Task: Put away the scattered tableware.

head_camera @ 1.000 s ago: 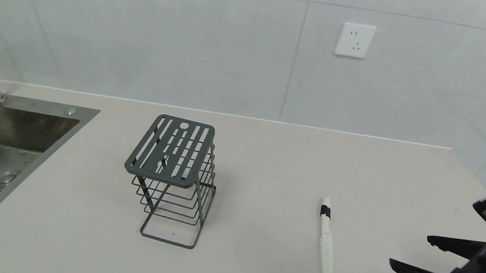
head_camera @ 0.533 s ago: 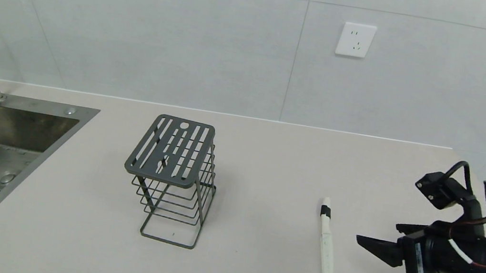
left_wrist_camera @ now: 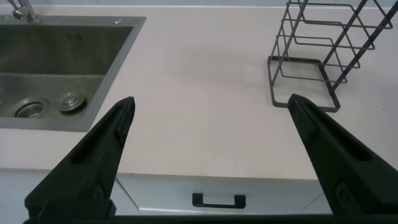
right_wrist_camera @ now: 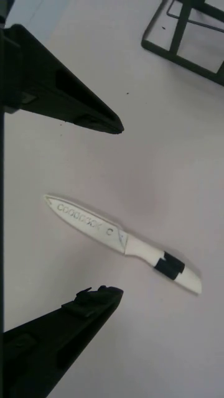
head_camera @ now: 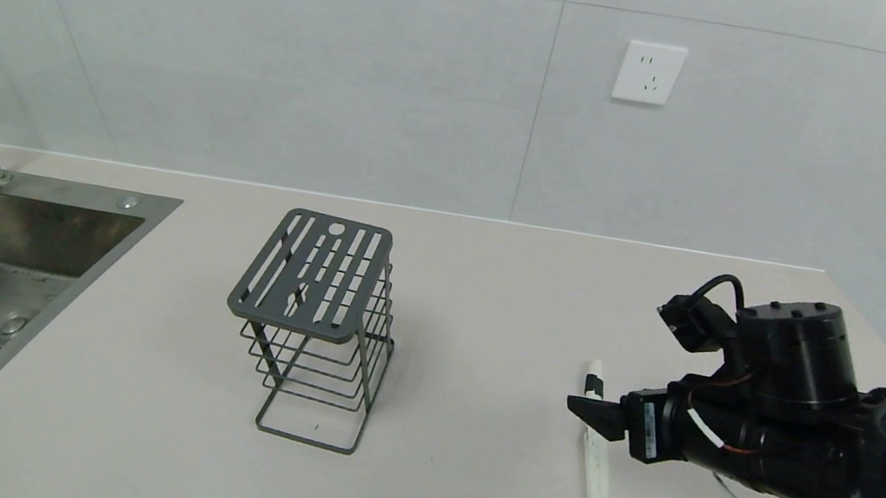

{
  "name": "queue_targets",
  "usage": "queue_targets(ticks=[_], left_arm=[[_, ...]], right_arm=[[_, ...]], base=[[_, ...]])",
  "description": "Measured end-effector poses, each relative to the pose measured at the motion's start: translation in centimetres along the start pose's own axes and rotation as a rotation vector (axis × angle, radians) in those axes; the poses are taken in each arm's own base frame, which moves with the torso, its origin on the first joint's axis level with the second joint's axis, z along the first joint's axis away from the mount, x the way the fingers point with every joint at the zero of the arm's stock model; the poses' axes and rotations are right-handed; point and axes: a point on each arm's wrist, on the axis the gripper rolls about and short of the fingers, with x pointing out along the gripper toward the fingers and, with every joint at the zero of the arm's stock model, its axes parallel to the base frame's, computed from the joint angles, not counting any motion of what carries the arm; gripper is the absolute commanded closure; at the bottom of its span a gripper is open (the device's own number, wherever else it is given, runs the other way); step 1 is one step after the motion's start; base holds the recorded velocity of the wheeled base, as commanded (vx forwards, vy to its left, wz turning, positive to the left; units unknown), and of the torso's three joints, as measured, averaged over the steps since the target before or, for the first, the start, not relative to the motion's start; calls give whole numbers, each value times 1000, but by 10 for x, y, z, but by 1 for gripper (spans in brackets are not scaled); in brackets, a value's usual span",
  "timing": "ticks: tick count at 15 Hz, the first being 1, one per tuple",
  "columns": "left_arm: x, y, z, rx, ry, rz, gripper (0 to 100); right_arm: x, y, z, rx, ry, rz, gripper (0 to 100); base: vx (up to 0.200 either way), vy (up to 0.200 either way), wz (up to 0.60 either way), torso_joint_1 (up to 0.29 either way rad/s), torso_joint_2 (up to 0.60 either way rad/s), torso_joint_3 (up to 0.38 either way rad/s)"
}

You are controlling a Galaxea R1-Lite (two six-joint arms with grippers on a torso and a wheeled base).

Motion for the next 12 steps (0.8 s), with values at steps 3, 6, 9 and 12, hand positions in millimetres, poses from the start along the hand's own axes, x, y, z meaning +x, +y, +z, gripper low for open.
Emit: queue_targets(ticks=[3, 6, 9, 12], left_arm=[[0, 0, 0, 0, 0, 0, 0], [0, 0, 0, 0, 1, 0, 0], [0, 0, 0, 0, 1, 0, 0], [0, 0, 0, 0, 0, 0, 0]], right_arm=[[13, -1, -6, -5, 32, -84, 0], [23, -6, -10, -4, 55, -162, 0], [35, -9, -14, 0, 84, -187, 0], [49, -10, -15, 8, 95, -255, 0]], base=[[0, 0, 0, 0, 0, 0], [0, 0, 0, 0, 0, 0], [0, 0, 0, 0, 0, 0], [0, 0, 0, 0, 0, 0]])
